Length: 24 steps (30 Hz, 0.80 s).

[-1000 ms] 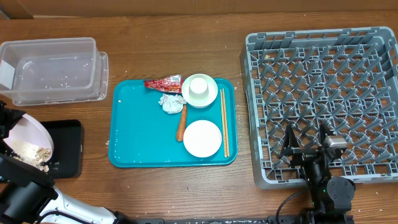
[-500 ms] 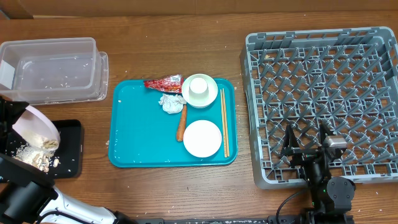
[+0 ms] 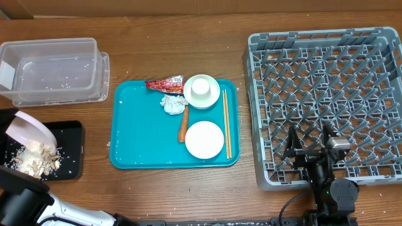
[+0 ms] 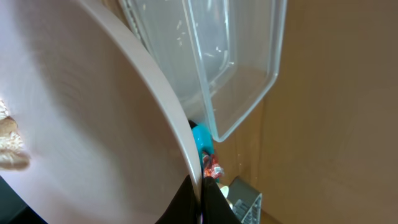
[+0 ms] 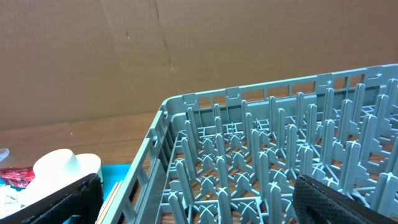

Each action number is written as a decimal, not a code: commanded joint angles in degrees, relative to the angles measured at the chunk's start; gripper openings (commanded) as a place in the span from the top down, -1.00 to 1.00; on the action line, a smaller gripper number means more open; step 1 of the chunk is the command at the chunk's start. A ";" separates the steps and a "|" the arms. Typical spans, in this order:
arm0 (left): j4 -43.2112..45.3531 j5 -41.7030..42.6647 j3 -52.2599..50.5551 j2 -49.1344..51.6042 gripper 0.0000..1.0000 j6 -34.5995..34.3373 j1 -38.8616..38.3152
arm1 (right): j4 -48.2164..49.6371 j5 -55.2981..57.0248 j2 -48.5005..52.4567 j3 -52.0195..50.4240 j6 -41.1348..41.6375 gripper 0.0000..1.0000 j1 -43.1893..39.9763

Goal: Sort waste into correct bins and load items into the dishwasher
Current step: 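Tilt the plate with the left gripper to dump rice onto the black tray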

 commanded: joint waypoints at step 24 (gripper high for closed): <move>0.52 5.53 1.46 -2.36 0.92 6.71 0.87 | 0.15 0.52 -0.46 -0.59 -0.02 -1.00 -0.33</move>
